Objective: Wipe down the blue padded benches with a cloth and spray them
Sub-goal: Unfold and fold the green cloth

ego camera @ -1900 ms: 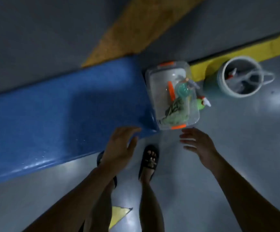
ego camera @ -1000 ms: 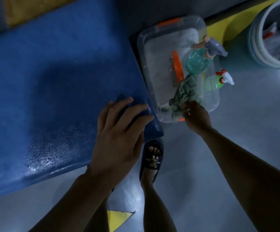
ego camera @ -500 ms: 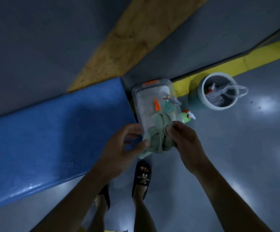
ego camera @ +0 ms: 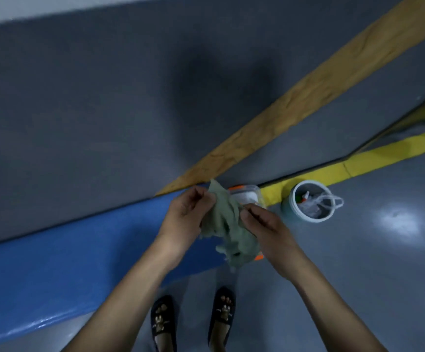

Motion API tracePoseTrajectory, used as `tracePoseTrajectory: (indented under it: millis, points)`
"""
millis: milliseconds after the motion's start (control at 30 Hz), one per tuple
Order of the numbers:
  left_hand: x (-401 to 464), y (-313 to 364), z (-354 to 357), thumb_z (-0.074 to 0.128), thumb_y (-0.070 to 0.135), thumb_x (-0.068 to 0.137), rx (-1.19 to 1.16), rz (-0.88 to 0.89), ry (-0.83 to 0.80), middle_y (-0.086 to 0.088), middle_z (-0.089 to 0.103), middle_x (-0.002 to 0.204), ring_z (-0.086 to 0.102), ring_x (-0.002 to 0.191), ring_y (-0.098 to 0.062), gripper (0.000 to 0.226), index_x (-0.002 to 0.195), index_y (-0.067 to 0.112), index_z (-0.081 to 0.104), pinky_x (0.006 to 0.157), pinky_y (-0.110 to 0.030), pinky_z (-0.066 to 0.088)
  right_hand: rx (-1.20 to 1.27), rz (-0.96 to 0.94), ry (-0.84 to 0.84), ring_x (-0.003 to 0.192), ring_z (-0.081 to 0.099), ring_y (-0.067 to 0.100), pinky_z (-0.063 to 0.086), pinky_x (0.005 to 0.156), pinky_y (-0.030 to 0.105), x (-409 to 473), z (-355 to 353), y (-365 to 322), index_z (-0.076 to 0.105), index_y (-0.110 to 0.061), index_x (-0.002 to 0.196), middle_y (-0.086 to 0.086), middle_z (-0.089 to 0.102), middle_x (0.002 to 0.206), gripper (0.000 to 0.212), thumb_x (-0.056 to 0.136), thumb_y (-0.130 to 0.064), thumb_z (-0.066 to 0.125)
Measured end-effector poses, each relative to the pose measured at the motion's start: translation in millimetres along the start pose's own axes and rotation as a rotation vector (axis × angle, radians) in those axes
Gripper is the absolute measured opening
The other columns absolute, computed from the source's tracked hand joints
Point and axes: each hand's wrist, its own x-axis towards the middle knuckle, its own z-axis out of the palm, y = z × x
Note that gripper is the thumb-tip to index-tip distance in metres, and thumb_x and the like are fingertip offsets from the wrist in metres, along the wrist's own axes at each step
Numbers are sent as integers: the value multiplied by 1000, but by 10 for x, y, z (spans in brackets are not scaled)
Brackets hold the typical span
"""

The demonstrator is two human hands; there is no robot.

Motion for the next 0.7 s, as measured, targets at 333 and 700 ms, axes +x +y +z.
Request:
tracePoseTrajectory:
  millis: [333, 700]
  points:
    - [-418, 1189, -324, 67, 31, 89, 165, 241, -85, -3, 63, 73, 57, 66, -15, 20, 87, 12, 64, 56, -25, 45, -312, -216, -141, 66, 54, 5, 42, 61, 21, -142, 200, -775, 63, -11, 89, 4, 61, 73, 10, 88, -15, 72]
    - [-870, 1581, -835, 69, 18, 90, 236, -59, -305, -5, 73, 103, 70, 93, -17, 24, 113, 12, 69, 77, -24, 54, -276, -351, -375, 89, 65, 13, 52, 80, 29, -123, 361, -1768, 69, -14, 102, -1, 69, 92, 14, 93, -9, 59]
